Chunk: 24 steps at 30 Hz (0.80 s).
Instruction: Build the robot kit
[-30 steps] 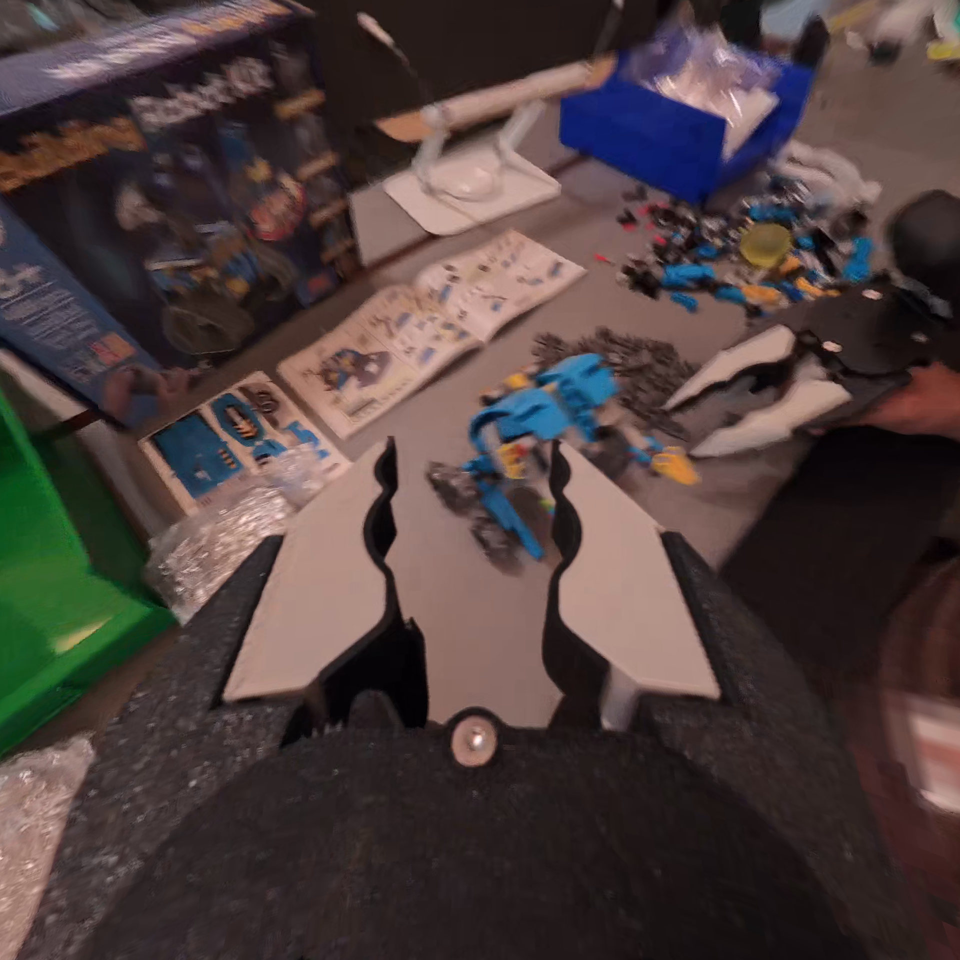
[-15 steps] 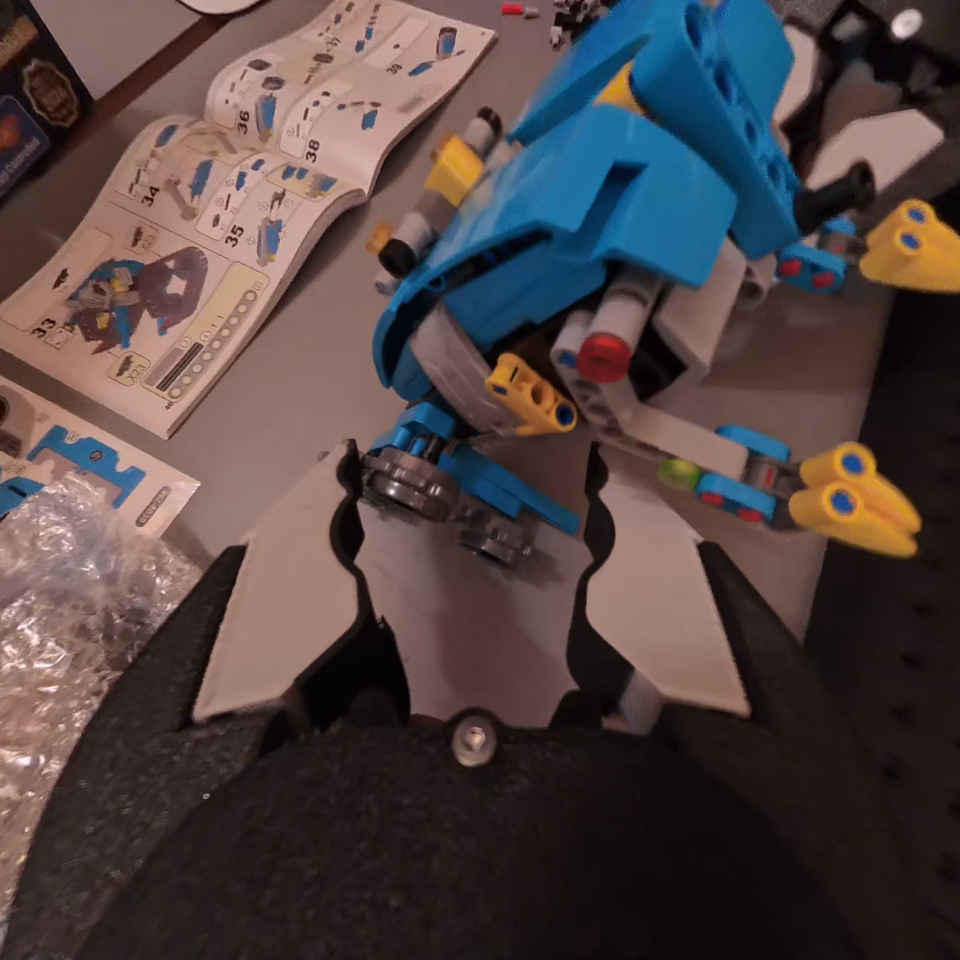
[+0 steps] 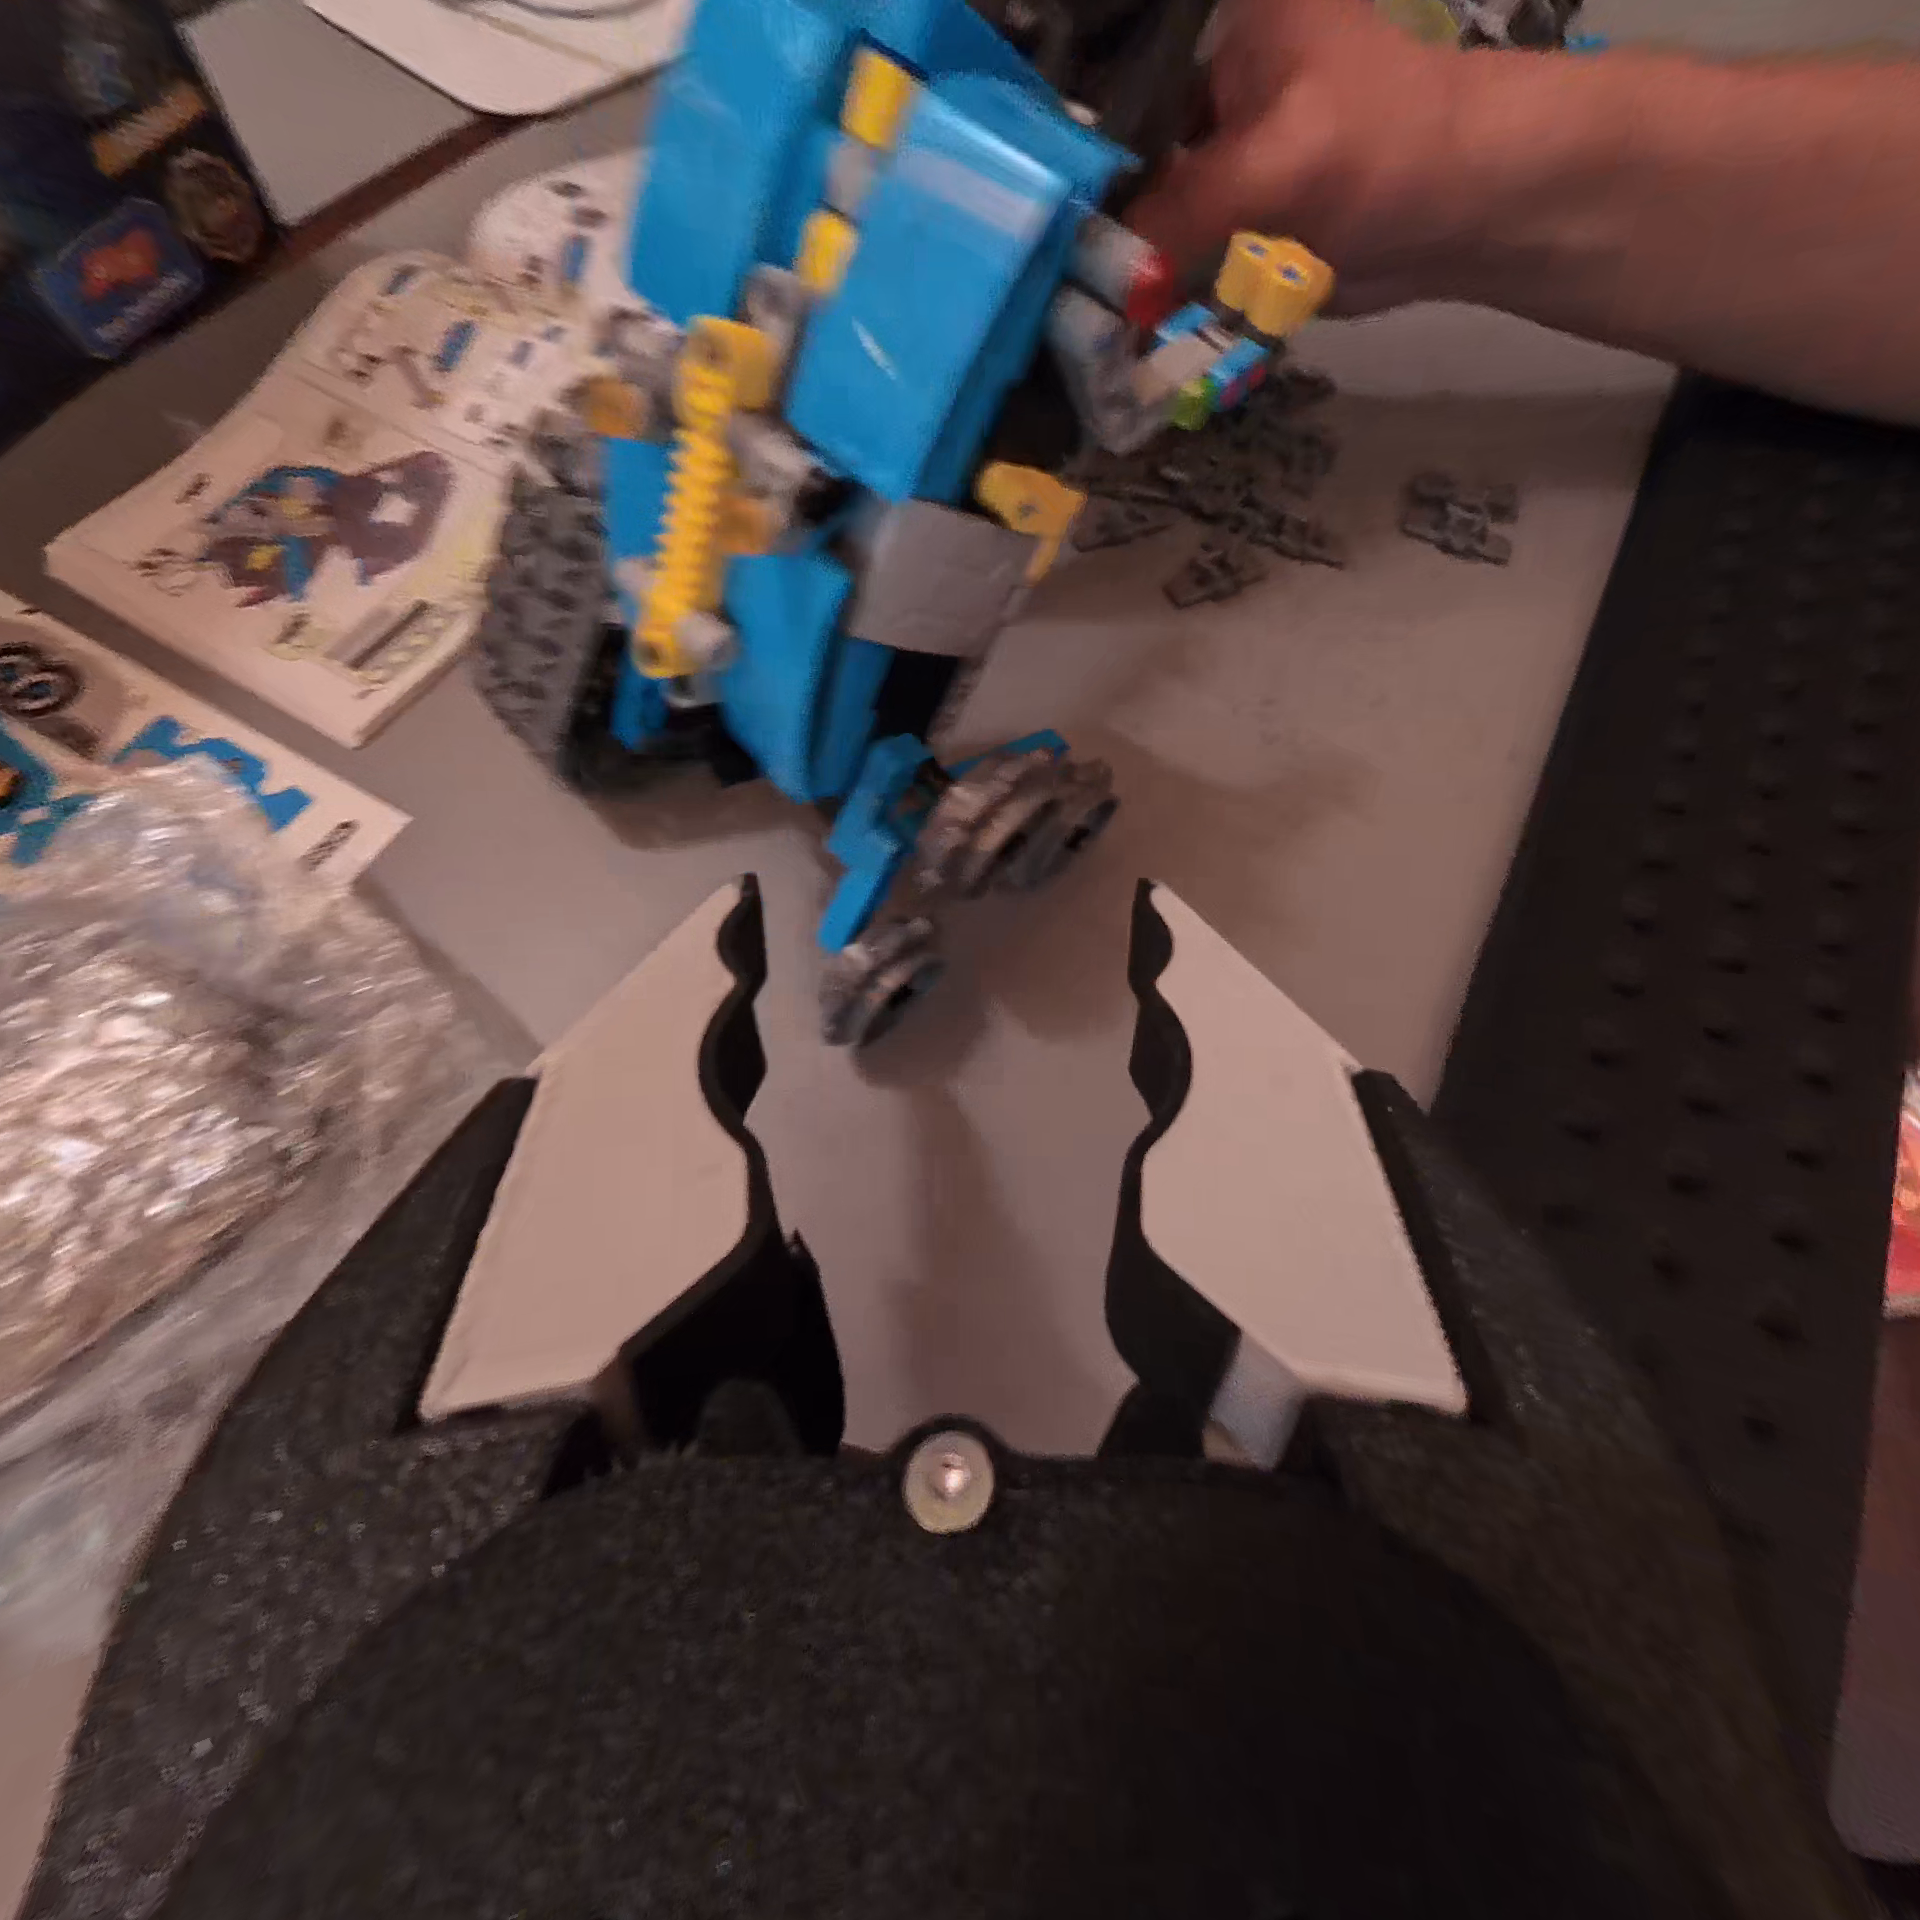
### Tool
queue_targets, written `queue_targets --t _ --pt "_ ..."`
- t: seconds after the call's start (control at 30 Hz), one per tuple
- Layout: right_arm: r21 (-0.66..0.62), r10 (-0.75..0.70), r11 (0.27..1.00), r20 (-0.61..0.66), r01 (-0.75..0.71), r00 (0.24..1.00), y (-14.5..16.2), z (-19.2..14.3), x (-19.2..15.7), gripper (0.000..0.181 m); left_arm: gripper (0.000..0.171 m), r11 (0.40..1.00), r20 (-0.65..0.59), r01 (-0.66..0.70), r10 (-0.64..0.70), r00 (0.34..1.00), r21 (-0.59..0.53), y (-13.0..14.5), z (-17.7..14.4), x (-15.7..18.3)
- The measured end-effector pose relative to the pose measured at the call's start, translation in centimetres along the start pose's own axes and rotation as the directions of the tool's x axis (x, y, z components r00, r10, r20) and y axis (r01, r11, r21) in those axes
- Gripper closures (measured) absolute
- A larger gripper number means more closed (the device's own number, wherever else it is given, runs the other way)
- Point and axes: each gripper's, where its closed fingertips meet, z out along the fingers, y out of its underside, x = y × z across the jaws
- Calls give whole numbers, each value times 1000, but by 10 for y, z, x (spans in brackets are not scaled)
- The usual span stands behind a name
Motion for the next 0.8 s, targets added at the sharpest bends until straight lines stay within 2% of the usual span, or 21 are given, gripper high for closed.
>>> queue_targets --t 0.13,0.23,0.3,0.43,0.53,0.6,0.67,0.73,0.8 --pt "-5 -58 998 -14 58 998 9 -26 -5 156 85 997 96 74 -75 993 9 2 -9 -42" --pt "52 -75 996 23 74 997 23 -63 -28 156 87 983 122 128 -144 982 130 -8 -12 -52" --pt "105 -80 991 -1 80 997 33 -85 -33 156 89 965 156 161 -195 968 207 -8 -15 -53" --pt "199 2 980 -50 8 999 58 -106 -26 158 98 910 326 285 -379 866 300 -1 -24 -41" --pt "172 56 984 -52 -47 997 63 -113 -15 158 99 860 481 391 -508 715 327 13 -32 -32" --pt "197 77 978 -52 -66 996 59 -120 -9 158 100 862 589 390 -505 631 323 26 -32 -26" --pt "220 93 972 -27 -85 995 58 -124 -4 158 100 896 708 353 -434 558 271 37 -33 -27" --pt "211 131 970 -34 -121 991 63 -123 9 158 97 930 758 316 -341 556 187 37 -26 -30" --pt "194 206 958 42 -210 978 67 -121 10 157 97 943 745 318 -280 605 97 43 -12 -27"
